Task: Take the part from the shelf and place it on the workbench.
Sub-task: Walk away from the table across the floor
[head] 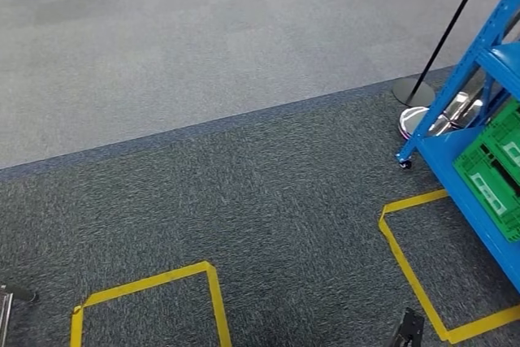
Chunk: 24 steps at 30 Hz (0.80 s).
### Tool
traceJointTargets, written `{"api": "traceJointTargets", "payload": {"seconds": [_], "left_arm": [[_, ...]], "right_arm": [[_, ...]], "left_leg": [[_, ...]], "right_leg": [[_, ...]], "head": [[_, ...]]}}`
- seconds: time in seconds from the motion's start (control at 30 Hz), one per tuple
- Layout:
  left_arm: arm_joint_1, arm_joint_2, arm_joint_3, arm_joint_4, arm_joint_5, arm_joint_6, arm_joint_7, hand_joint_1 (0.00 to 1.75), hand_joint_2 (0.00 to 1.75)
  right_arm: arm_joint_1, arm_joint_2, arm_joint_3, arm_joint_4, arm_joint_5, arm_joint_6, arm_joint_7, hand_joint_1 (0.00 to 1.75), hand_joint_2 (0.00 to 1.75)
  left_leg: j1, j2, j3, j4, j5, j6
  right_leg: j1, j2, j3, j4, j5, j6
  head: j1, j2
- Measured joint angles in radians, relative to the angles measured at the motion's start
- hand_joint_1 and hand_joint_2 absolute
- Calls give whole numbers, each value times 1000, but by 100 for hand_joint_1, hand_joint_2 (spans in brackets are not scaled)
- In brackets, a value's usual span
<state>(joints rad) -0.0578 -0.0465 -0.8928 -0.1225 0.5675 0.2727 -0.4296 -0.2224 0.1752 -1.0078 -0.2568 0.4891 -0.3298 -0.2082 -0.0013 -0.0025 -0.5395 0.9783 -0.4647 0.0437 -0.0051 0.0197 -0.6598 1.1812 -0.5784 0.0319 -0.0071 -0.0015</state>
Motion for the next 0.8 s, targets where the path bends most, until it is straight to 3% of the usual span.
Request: {"api": "traceJointTargets", "payload": {"seconds": [0.07,0.1,0.17,0.2,0.27,0.3,0.37,0.43,0.5,0.53,0.57,0.6,0.63,0.7,0.73,0.8], "left_arm": [[1,0,-5,0,1,0,2,0,0],[1,-1,-7,0,2,0,4,0,0],[1,-2,-11,0,2,0,6,0,0],[1,-2,-13,0,3,0,7,0,0],[0,-1,-17,0,5,0,7,0,0],[0,-1,-20,0,7,0,7,0,0],[-2,-1,-23,0,9,1,7,0,0],[-4,-1,-26,-1,12,3,7,0,0],[-4,-1,-29,-1,18,5,6,0,0],[-2,-1,-30,-1,20,6,5,0,0],[0,-2,-31,-1,21,6,4,0,0],[1,-2,-31,-1,23,6,3,0,0],[1,-2,-32,-1,27,7,0,0,0],[1,0,-31,-1,43,9,-14,0,0],[1,1,-30,-1,67,9,-30,0,0],[5,1,-10,-1,163,9,-93,0,0]], "right_arm": [[2,0,12,-1,-14,0,4,0,0],[5,0,17,-1,-20,-1,6,0,0],[8,0,25,-5,-31,-1,6,0,0],[6,1,30,-7,-37,0,4,0,0],[2,2,41,-9,-53,-1,3,0,0],[0,3,47,-10,-60,-3,3,0,0],[2,2,58,-12,-73,-8,3,0,0],[3,3,68,-15,-86,-12,-2,0,0],[1,3,79,-17,-100,-14,-14,0,0],[1,3,83,-18,-107,-15,-20,0,0],[1,3,86,-19,-112,-16,-24,0,0],[2,3,88,-20,-116,-17,-28,0,0],[3,3,89,-22,-123,-17,-32,0,0],[3,4,92,-24,-146,-7,-50,0,0],[3,4,93,-27,-157,5,-66,0,0],[41,15,105,-53,-156,46,-119,0,0]], "left_leg": [[-1,25,7,1,-9,0],[-1,37,12,1,-14,-1],[0,58,28,3,-28,-8],[-3,68,36,5,-36,-13],[-11,88,46,9,-52,-23],[-15,99,50,10,-57,-26],[-14,110,59,12,-68,-34],[-7,73,43,62,-102,-43],[-3,24,-26,197,-158,-49],[-2,16,-69,271,-179,-49],[-2,13,-103,319,-182,-48],[-2,11,-121,329,-162,-46],[-2,7,-121,299,-122,-42],[-2,-26,-86,170,-22,-34],[-2,-48,-66,109,7,-30],[-2,-76,-44,52,11,-27]], "right_leg": [[-4,-13,-62,98,-20,7],[-6,-17,-67,96,-2,10],[-7,-42,-17,-17,75,11],[-3,-71,18,-83,103,10],[3,-112,59,-160,121,-5],[6,-114,63,-164,114,-14],[4,-87,64,-165,110,-29],[1,-60,71,-167,107,-41],[1,-33,79,-168,101,-51],[2,-18,83,-168,98,-54],[3,-3,89,-168,95,-56],[4,13,96,-168,91,-57],[5,29,105,-168,86,-57],[4,55,116,-167,77,-53],[4,68,119,-167,72,-49],[0,87,114,-169,65,-38]], "head": [[0,0],[0,0],[1,0],[2,0],[2,0],[1,0],[-1,0],[-4,0],[-8,0],[-7,0],[-8,0],[-7,0],[-7,0],[-7,0],[-7,0],[-8,0]]}}
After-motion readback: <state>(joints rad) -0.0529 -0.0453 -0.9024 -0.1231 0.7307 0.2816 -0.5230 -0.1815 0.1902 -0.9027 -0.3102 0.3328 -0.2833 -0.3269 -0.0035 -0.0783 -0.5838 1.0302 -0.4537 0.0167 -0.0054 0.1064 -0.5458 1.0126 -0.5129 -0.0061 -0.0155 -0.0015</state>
